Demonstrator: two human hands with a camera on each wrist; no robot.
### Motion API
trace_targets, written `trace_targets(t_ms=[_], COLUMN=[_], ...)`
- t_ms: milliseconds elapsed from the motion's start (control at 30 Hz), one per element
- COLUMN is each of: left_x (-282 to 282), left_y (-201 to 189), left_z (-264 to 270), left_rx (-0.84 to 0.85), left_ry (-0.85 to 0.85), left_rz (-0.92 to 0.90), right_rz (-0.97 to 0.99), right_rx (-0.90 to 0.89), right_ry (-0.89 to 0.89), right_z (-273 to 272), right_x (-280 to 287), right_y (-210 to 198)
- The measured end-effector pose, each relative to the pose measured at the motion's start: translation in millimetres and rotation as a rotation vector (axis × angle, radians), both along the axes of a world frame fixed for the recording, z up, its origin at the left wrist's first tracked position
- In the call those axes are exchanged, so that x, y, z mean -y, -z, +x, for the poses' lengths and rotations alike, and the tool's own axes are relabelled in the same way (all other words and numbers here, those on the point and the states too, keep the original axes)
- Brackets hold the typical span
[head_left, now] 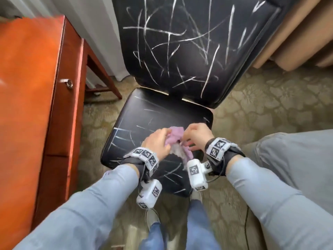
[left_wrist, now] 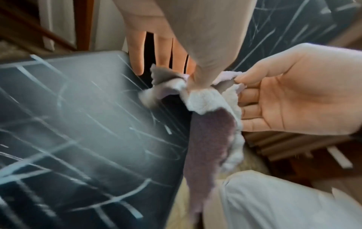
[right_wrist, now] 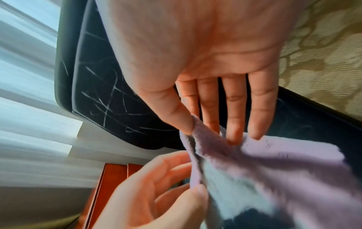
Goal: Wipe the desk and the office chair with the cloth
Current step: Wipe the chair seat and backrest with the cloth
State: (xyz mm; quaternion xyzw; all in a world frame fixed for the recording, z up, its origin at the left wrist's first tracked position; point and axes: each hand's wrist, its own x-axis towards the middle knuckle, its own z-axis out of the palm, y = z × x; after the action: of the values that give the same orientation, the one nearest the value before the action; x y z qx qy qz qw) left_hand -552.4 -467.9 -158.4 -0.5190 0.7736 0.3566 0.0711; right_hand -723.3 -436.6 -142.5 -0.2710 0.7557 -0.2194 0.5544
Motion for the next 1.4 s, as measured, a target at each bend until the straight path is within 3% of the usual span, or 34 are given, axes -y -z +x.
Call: trace_targets(t_ms=[233,433,567,700,867,1033,1200,1300,1400], left_x=[-4,-6,-17,-20,-11,11,35,37,30], left_y=[11,19,31,39,49,74,122,174,230], left_z=[64,77,74,56,45,47,35,28,29], left_rx=[0.030,0.021,-0.056,-0.157,-0.245,-0.211,-0.280,-0.172,-0.085], left_ry=[0.120,0.129,0.023,-0.139,-0.177,-0.070,0.159,0.353,0.553], left_rz=[-0.099,-0.075,-0.042,0.001,0.051,-0.184,-0.457,-0.544,-0.584], right_rz=[-0.003,-0.083,-0.063,-0.200,-0.230,-0.308,-0.521,-0.522,-0.528], right_rx=[-0.048,-0.359,-0.235,-0.095,-0.421,-0.497,-0.606,-0.714,-0.722], right_ry=[-0.056,-0.259,-0.252,-0.326,-0.358,-0.296,-0.690,-1.043,-1.190], right_z=[52,57,65,77,76,38,7,-9,-16], right_x=[-26,-29,-49,-66,-53,-31,3,14,13], right_y=[24,31,48,64,102,111,136,193,256])
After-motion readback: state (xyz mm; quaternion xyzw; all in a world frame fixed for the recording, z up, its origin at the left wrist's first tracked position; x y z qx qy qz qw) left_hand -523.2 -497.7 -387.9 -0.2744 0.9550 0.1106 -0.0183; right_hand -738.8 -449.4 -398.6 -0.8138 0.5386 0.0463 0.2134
